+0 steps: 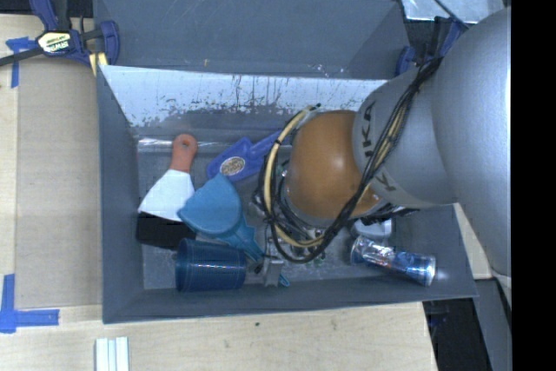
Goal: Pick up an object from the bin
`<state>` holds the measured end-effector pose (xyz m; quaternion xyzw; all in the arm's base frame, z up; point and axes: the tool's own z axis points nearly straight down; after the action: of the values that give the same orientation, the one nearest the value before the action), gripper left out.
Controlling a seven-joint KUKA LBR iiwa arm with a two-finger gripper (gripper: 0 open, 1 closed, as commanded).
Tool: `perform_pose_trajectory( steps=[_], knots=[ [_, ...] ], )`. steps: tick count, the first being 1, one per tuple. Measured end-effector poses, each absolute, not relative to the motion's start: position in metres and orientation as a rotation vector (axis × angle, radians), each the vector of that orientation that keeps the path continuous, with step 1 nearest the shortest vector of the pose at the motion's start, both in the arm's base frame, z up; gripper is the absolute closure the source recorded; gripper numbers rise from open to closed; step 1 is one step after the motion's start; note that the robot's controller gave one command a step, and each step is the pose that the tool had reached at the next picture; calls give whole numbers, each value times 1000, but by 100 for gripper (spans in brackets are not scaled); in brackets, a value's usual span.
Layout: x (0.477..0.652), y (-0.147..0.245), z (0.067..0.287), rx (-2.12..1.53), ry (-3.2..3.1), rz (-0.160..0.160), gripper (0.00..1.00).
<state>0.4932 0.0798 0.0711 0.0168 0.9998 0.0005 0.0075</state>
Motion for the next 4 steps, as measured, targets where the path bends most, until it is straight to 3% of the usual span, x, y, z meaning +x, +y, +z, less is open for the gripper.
perform_pose_trajectory(
  steps=[1, 4],
  knots=[
    [511, 54, 71, -102, 3121, 0, 0],
    [514, 81, 72, 148, 3115, 4, 0]
  ],
)
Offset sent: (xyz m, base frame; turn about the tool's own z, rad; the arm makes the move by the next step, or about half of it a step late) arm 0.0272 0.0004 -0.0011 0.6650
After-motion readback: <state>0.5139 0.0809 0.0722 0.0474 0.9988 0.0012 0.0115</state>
